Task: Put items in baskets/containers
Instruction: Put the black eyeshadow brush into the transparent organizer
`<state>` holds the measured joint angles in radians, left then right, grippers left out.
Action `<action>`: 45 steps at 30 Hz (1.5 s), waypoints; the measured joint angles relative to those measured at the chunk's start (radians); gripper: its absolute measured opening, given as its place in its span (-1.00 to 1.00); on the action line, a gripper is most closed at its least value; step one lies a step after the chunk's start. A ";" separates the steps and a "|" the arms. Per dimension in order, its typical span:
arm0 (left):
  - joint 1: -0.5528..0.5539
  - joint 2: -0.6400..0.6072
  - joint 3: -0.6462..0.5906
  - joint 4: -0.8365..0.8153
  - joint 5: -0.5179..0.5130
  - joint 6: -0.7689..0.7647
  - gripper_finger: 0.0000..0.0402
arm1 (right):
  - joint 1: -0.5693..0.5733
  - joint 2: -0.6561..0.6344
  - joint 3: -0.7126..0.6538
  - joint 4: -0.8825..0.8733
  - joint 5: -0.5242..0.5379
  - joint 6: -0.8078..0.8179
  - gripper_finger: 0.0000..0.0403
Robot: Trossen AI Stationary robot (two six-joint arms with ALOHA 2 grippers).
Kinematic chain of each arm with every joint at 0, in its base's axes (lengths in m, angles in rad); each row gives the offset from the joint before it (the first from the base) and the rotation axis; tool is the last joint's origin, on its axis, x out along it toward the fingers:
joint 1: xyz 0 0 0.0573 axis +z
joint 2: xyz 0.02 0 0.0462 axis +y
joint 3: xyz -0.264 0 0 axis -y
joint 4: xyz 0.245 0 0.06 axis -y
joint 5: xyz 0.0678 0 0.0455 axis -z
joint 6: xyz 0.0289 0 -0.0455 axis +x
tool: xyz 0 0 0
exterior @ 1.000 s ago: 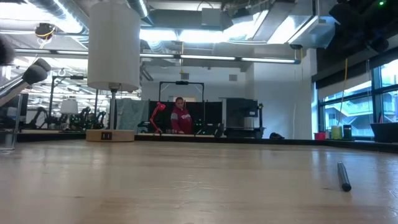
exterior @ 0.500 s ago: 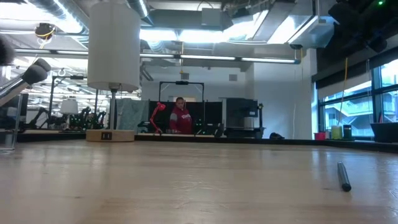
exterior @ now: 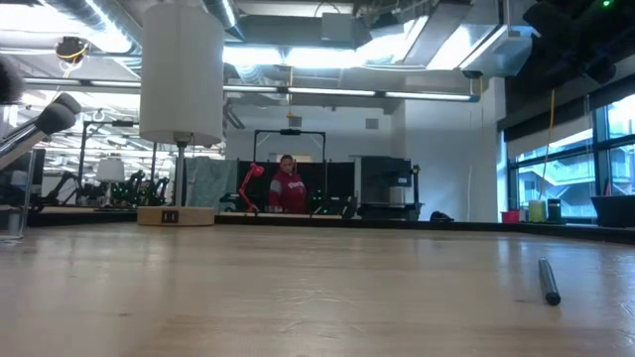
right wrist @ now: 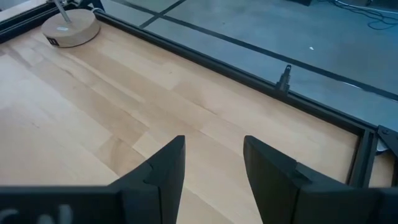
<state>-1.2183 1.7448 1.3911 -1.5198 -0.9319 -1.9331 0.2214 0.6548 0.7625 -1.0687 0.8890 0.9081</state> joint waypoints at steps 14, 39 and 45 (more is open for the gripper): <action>-0.031 0.028 0.000 -0.007 0.029 -0.005 -0.80 | 0.000 0.000 0.000 0.002 -0.004 0.000 -0.19; 0.504 -0.163 0.001 0.065 0.056 0.206 -0.33 | 0.000 0.000 0.000 0.003 -0.014 -0.002 -0.19; 0.803 -0.137 0.001 0.643 0.186 0.805 -0.33 | 0.000 0.000 0.000 0.003 -0.026 -0.003 -0.19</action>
<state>-0.4149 1.6080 1.3925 -0.8766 -0.7461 -1.1284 0.2214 0.6548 0.7624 -1.0660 0.8631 0.9052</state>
